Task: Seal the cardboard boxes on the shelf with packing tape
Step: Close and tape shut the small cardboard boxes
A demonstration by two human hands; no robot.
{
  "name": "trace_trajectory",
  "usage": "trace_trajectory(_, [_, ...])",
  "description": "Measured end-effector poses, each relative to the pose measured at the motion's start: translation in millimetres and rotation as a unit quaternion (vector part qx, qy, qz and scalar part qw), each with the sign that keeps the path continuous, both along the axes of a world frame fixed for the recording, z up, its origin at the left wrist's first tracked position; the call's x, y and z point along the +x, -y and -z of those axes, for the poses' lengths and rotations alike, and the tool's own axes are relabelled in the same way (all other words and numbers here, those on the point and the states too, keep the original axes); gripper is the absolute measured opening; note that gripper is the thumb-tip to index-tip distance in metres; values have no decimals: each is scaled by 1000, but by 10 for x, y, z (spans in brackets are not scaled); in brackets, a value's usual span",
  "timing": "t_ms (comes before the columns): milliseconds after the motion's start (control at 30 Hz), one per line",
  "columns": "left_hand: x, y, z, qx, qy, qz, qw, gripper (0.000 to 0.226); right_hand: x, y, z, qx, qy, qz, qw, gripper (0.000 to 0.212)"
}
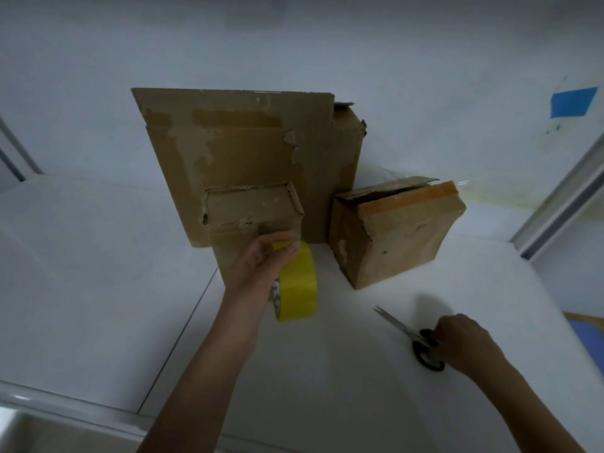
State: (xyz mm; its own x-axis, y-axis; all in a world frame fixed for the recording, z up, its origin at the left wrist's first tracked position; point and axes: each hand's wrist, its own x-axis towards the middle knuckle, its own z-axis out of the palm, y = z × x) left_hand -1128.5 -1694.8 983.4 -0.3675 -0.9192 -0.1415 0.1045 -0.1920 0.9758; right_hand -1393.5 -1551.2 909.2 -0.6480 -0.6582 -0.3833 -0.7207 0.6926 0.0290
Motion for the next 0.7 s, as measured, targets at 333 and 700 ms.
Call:
trace_trajectory(333, [21, -29, -2, 2, -3, 2, 1000, 48, 104, 14, -281, -317, 186, 22, 930, 20])
trace_trajectory(700, [52, -75, -30, 16, -13, 9, 1000, 47, 325, 574, -704, -541, -65, -236, 804, 56])
